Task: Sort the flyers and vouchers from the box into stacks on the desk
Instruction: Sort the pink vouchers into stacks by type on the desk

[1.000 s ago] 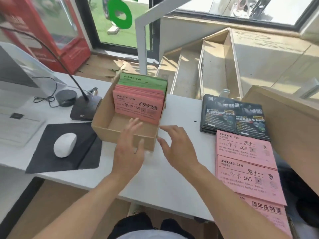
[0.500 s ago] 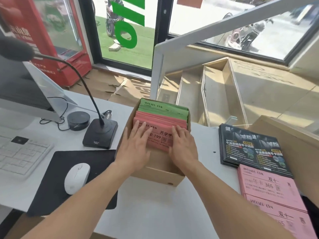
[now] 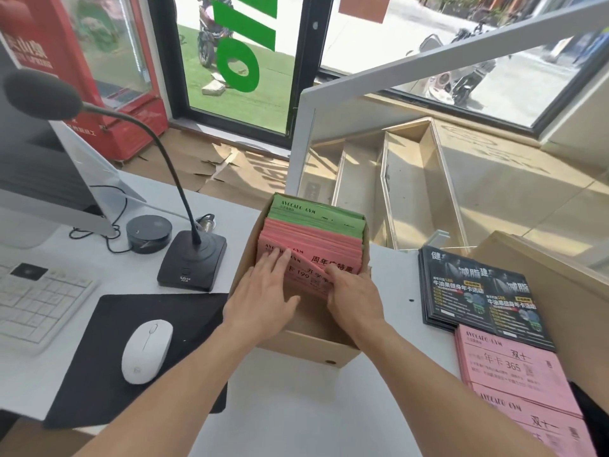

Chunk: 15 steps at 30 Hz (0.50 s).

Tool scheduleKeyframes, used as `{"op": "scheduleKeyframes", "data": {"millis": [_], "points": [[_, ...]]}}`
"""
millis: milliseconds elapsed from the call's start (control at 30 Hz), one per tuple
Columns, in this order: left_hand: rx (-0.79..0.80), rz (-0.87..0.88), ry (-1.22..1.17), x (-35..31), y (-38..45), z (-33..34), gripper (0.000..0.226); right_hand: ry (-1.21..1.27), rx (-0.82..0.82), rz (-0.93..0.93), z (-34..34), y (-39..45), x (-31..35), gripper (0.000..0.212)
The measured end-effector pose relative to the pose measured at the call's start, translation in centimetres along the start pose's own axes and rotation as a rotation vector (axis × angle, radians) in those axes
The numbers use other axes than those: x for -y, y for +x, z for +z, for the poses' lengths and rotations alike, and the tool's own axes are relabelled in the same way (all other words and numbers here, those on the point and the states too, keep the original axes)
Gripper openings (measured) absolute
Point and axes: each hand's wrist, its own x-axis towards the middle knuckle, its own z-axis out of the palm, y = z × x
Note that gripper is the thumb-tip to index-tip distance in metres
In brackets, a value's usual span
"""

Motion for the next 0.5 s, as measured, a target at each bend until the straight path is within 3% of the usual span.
{"op": "scheduleKeyframes", "data": {"millis": [167,333,500], "points": [[-0.189,0.088,0.018,0.1,-0.5,0.1,0.087,0.133,-0.082,-0.014,0.2,-0.1,-0.3,0.036],[-0.601,0.283,-0.052,0.8,-1.6,0.6,0.038,0.365,-0.513,-0.053,-0.3,-1.8,-0.7,0.039],[-0.625,0.376,-0.349,-0.6,-3.5,0.0,0.042,0.502,-0.707,-0.166,-2.8,-5.5,-1.7,0.040]]}}
